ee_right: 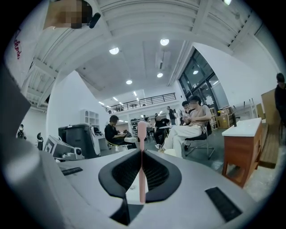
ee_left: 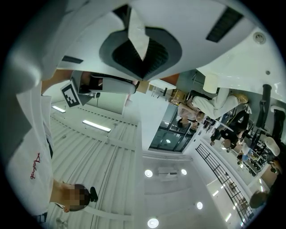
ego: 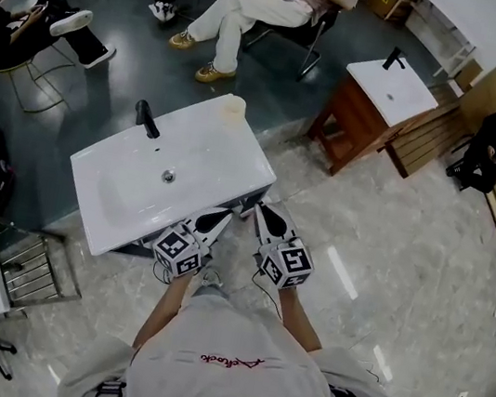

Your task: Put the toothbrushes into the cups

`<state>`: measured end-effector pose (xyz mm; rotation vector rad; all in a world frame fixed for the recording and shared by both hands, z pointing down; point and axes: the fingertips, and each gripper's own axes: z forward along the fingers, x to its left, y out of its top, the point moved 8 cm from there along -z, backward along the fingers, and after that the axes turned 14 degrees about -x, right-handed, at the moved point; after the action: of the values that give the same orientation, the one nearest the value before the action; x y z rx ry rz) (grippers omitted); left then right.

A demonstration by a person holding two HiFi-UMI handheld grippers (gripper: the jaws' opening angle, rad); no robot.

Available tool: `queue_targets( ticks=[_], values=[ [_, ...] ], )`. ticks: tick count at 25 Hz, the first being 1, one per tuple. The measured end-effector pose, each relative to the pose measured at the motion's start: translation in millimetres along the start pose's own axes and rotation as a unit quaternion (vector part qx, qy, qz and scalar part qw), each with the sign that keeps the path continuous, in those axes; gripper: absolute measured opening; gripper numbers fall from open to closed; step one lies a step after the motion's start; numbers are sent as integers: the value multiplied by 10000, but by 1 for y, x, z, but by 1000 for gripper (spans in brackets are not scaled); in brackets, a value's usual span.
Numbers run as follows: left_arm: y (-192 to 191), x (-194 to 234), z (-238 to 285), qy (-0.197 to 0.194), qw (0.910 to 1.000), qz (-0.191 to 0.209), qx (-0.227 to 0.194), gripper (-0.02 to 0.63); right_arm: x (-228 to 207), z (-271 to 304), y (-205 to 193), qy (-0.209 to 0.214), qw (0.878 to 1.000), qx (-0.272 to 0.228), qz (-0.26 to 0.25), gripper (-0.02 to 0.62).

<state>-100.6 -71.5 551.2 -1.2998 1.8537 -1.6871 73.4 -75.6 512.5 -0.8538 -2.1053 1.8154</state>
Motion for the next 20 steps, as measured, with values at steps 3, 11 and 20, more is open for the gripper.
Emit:
queue_targets(
  ticks=[3, 11, 20],
  values=[
    [9, 20, 4, -42, 10000, 14, 8, 14, -1, 20, -2, -31, 10000, -3, -36, 9],
    [20, 53, 4, -79, 9999, 25, 85, 14, 1, 51, -12, -93, 10000, -29, -16, 9],
    [17, 62, -3, -86, 9998, -6, 176, 15, 4, 57, -24, -186, 9998, -23, 50, 9]
  ],
)
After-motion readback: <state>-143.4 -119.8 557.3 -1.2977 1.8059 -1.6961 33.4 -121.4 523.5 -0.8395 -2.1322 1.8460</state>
